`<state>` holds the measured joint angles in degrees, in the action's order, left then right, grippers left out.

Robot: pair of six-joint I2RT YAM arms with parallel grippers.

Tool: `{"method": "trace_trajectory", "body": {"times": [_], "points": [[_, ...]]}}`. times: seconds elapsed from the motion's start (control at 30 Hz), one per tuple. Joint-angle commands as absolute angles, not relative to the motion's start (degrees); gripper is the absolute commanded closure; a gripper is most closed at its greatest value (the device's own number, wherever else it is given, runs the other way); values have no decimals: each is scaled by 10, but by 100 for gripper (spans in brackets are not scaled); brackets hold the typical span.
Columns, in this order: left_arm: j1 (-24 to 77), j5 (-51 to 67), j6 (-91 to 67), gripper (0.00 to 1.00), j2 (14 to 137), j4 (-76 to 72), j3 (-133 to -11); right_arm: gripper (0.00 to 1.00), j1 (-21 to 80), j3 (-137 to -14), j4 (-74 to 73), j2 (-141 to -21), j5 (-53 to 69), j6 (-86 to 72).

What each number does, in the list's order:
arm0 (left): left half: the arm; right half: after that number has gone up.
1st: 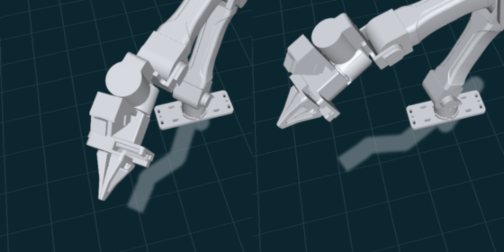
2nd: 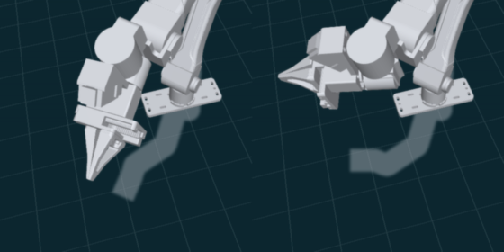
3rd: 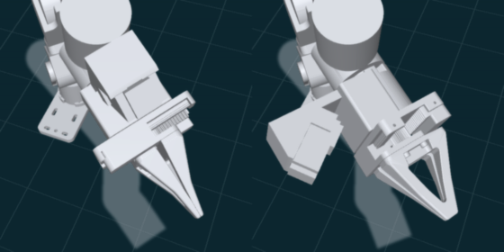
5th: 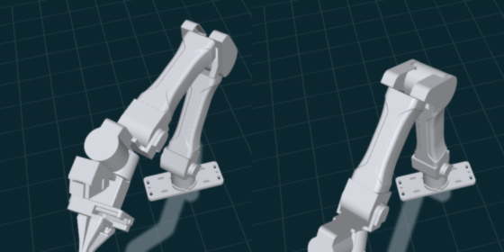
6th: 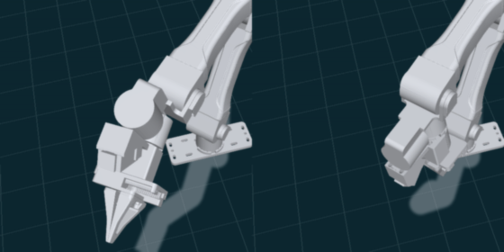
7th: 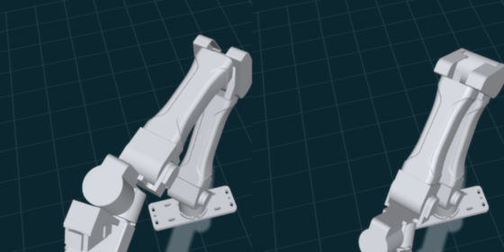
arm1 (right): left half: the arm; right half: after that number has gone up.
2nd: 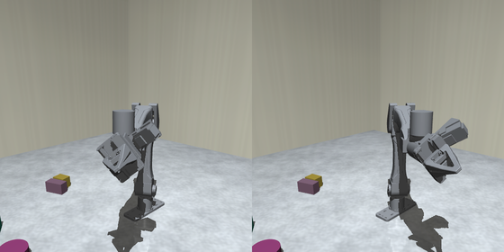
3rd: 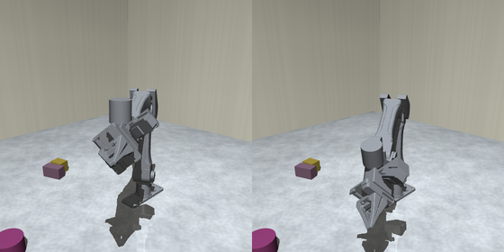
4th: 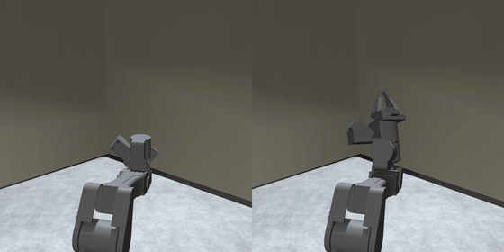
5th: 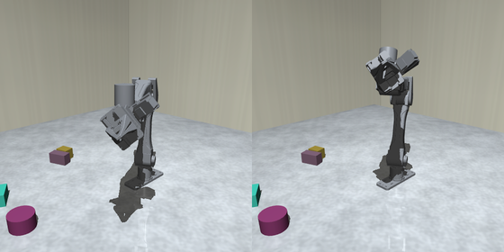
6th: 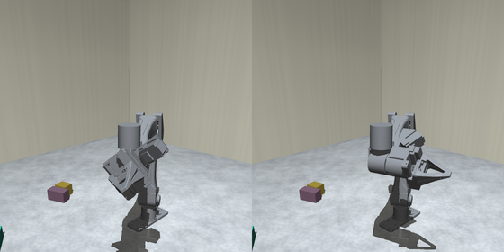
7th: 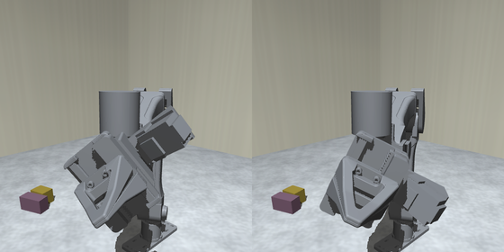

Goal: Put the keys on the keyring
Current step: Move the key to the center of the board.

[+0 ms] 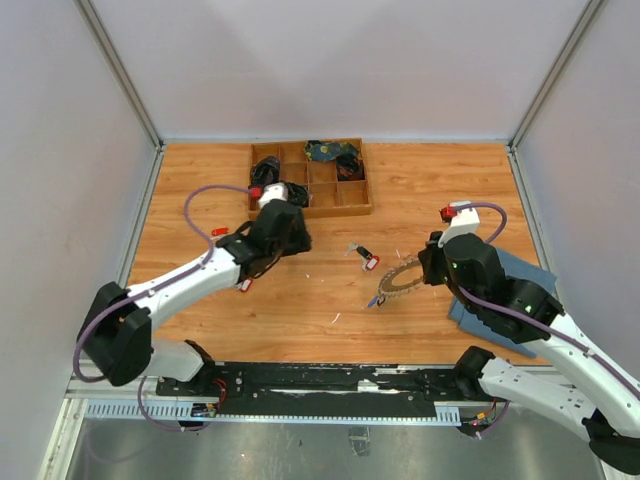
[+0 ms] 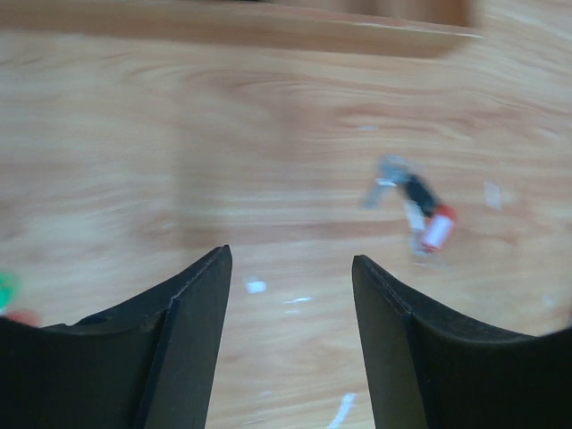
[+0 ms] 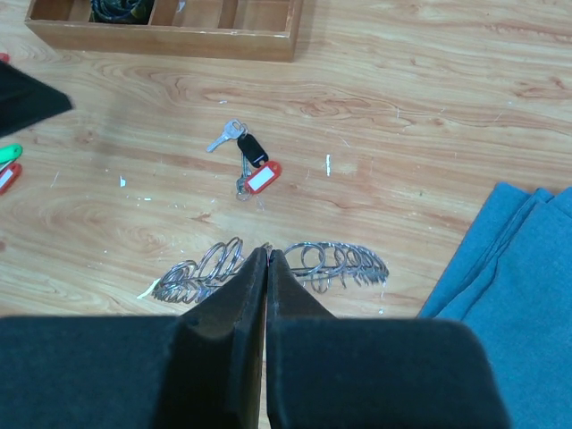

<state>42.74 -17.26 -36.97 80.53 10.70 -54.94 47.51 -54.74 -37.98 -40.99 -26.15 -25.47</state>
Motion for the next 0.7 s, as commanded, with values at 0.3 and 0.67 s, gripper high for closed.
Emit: {"method": "trace_trajectory", "body": {"times": [0.3, 0.67], "points": [[168, -216, -481, 27, 660, 266, -354, 99, 469, -555, -367, -437, -267, -257], [154, -235, -473, 20, 747, 250, -368, 99, 469, -548, -360, -439, -261, -260]]}}
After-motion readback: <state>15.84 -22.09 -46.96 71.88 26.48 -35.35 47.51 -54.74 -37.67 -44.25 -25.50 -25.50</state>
